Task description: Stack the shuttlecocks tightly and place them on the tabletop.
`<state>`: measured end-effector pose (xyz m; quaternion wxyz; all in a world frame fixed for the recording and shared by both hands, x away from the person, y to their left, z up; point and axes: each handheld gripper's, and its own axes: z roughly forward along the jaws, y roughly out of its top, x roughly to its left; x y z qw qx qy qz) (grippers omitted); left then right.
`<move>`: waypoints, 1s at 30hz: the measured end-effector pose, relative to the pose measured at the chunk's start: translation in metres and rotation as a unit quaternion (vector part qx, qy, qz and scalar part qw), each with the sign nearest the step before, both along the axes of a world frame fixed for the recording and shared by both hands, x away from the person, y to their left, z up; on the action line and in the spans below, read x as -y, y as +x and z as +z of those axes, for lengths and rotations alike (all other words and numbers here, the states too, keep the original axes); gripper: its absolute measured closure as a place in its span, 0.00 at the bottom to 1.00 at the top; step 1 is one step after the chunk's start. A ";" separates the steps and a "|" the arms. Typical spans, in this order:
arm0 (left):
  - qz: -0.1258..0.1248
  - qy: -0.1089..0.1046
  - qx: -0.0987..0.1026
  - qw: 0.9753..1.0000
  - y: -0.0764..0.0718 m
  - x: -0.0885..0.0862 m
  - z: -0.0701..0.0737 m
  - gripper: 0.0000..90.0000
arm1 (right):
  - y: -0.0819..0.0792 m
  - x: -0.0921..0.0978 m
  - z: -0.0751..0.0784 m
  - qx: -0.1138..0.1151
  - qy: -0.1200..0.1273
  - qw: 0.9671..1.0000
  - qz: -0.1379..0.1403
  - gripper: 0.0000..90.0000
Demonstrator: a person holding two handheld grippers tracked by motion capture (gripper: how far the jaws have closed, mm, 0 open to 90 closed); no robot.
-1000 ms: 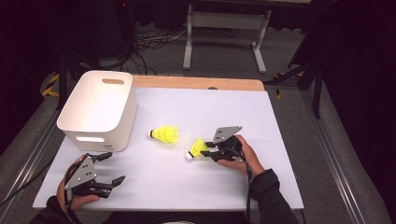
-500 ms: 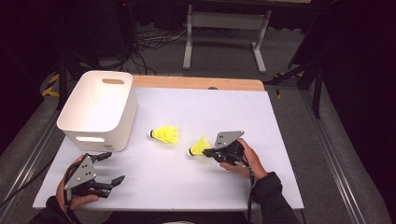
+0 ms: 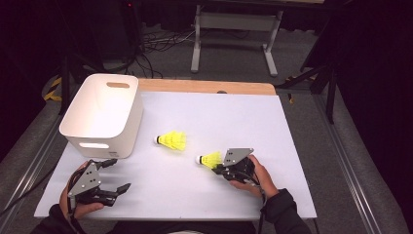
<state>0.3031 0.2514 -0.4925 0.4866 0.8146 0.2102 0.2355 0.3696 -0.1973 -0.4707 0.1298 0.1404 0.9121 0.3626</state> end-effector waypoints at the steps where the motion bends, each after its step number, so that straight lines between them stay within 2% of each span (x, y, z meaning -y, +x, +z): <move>1: -0.001 -0.001 0.000 1.000 0.000 0.000 0.001 0.12 | 0.000 0.000 -0.001 0.001 -0.001 1.000 -0.002 0.89; 4: -0.002 -0.001 0.000 1.000 0.003 0.001 0.001 0.12 | 0.000 -0.002 -0.004 -0.007 0.001 1.000 -0.001 0.78; 7: -0.005 0.002 0.003 1.000 0.003 0.003 0.001 0.11 | -0.001 -0.004 -0.007 -0.004 -0.003 1.000 0.002 0.77; 9: -0.007 0.004 0.005 1.000 0.003 0.004 0.001 0.11 | -0.002 -0.005 -0.007 -0.002 0.001 1.000 0.003 0.79; 15: -0.009 0.000 0.003 1.000 0.004 0.003 0.001 0.11 | -0.004 -0.006 -0.007 0.005 0.007 1.000 0.001 0.98; 30: -0.009 0.002 0.002 1.000 0.004 0.003 0.000 0.12 | -0.001 -0.003 -0.003 0.016 0.020 1.000 -0.005 1.00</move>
